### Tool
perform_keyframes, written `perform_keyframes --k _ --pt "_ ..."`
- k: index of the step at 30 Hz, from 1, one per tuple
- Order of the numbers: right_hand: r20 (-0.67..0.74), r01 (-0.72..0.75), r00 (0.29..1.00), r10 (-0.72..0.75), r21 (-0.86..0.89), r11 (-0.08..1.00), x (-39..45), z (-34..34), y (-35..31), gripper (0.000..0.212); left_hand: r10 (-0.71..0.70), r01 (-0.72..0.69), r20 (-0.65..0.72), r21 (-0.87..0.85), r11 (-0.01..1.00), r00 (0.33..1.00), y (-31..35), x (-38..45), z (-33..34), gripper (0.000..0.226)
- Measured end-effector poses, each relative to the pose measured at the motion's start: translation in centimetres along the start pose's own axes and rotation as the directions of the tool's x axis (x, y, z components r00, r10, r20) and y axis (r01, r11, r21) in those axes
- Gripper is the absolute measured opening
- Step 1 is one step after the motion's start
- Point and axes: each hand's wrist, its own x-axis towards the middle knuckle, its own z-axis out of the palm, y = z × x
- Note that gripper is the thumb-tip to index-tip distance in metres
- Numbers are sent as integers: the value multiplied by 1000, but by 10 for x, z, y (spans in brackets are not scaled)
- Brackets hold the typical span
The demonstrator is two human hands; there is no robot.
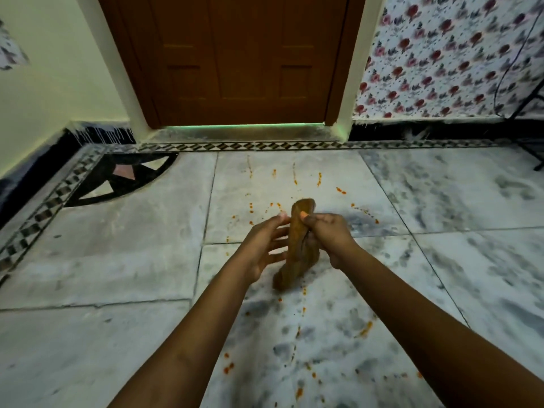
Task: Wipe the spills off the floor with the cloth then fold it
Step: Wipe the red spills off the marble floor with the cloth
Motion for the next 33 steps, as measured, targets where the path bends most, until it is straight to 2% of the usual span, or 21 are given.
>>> perform_keyframes --k 3,5,7,10,12,14,16,19,21,24,27,30,33 --pt "63 -2 998 -5 105 995 -2 -9 -11 25 129 -133 30 226 965 991 13 -10 15 37" --pt "200 1 980 -20 93 996 -9 -16 -21 38 238 -219 -10 364 905 971 22 -15 23 34" --pt "280 67 957 -82 64 996 -15 -24 -27 50 297 -245 -91 370 896 950 32 -18 29 24" --pt "171 112 975 -141 166 980 -17 -37 -24 50 245 -179 -224 276 944 943 49 -22 30 16" --pt "148 6 988 -43 244 970 -16 -43 -10 48 234 -162 -255 275 948 938 59 -25 26 14" --pt "209 -164 971 112 249 955 -18 -40 11 50 249 -166 -235 324 931 939 65 -30 27 15" --pt "295 -348 918 266 271 898 -21 -31 28 56 260 -178 -167 393 902 951 68 -39 38 12" --pt "388 -481 860 332 399 781 -21 -14 42 64 247 -204 -35 461 864 968 68 -54 60 16" --pt "457 -495 850 260 527 691 -20 -5 45 70 235 -225 35 457 861 971 66 -61 70 14" --pt "493 -458 860 133 628 629 -23 0 43 72 222 -238 89 453 859 971 61 -65 73 13" --pt "551 -484 834 -39 762 431 -26 -1 44 70 182 -180 30 355 917 983 54 -65 60 16" --pt "579 -483 809 -98 751 451 -29 -1 43 82 142 -107 -128 249 963 981 44 -57 34 20" --pt "659 -516 745 -98 663 542 -35 0 42 101 175 -96 -267 286 954 948 31 -51 11 23"
